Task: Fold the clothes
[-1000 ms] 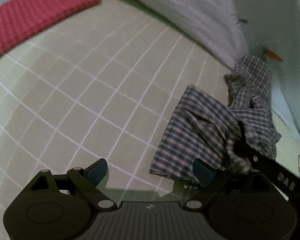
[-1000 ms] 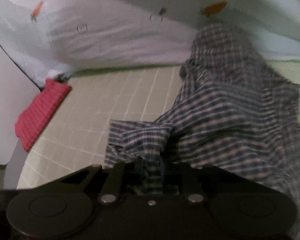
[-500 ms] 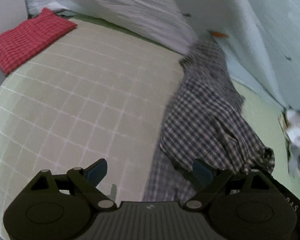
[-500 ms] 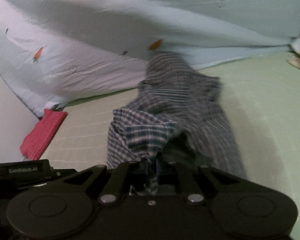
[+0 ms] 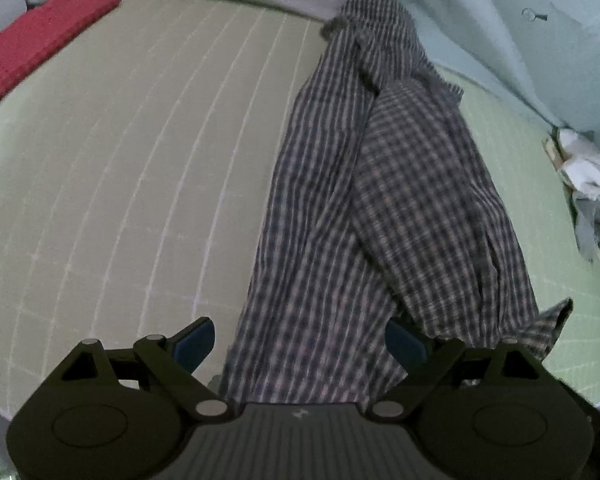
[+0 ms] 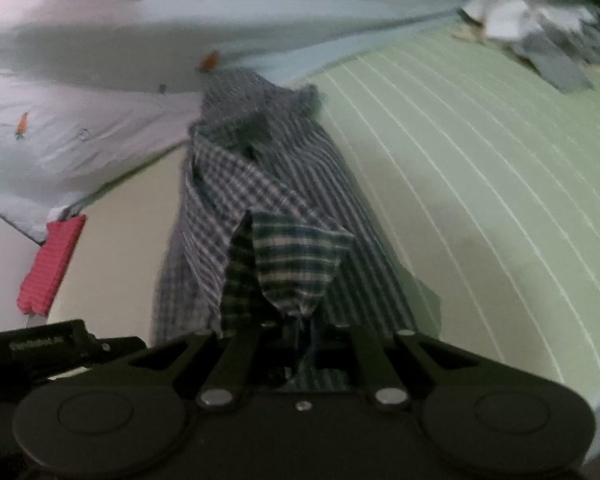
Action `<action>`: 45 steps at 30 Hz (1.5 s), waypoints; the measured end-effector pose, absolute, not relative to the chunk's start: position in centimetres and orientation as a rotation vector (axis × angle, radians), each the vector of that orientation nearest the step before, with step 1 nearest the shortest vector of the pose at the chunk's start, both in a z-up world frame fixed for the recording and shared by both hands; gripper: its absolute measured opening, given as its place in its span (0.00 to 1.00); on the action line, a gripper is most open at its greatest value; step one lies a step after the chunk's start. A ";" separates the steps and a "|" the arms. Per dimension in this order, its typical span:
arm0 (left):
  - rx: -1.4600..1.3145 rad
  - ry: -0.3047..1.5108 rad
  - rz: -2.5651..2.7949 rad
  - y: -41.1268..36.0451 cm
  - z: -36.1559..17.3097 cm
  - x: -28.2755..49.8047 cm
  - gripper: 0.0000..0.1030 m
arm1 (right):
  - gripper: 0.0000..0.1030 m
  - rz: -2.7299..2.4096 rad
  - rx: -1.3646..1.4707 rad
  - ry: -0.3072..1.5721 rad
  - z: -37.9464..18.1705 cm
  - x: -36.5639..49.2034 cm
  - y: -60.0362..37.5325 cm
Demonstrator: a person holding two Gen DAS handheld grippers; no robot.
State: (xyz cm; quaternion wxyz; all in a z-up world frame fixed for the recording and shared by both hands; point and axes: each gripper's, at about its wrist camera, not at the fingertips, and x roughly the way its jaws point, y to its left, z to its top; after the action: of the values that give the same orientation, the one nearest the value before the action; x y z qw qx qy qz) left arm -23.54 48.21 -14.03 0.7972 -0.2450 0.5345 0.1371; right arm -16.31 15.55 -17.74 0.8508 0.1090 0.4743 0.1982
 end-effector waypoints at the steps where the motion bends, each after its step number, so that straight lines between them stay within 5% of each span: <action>1: -0.525 1.155 0.297 48.1 -14.3 -23.7 0.89 | 0.05 0.411 0.236 1.014 -18.1 -16.6 15.2; 16: -0.494 1.258 0.330 47.1 -18.0 -25.3 0.89 | 0.06 0.340 0.309 1.227 -23.9 -18.9 12.9; 21: -0.490 1.255 0.350 47.6 -18.0 -25.1 0.89 | 0.20 0.340 0.269 1.211 -22.7 -18.8 13.4; 27: -0.467 1.244 0.353 47.6 -17.8 -24.9 0.89 | 0.37 0.335 0.134 0.932 -17.5 -19.3 14.2; 32: -0.460 1.235 0.364 47.7 -17.2 -24.9 0.89 | 0.35 0.373 0.025 0.801 -16.2 -19.1 15.5; 39: -0.464 1.214 0.397 49.2 -16.3 -23.9 0.89 | 0.20 0.382 0.063 1.205 -23.1 -16.7 15.6; 45: -0.456 1.151 0.420 51.0 -14.5 -21.7 0.89 | 0.36 0.410 0.057 1.062 -20.0 -13.8 16.1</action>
State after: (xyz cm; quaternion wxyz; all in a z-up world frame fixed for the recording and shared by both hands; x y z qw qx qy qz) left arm -21.71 51.01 -14.52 0.7939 -0.2123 0.5353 0.1952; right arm -13.75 16.15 -19.98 0.8419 0.0271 0.5028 0.1942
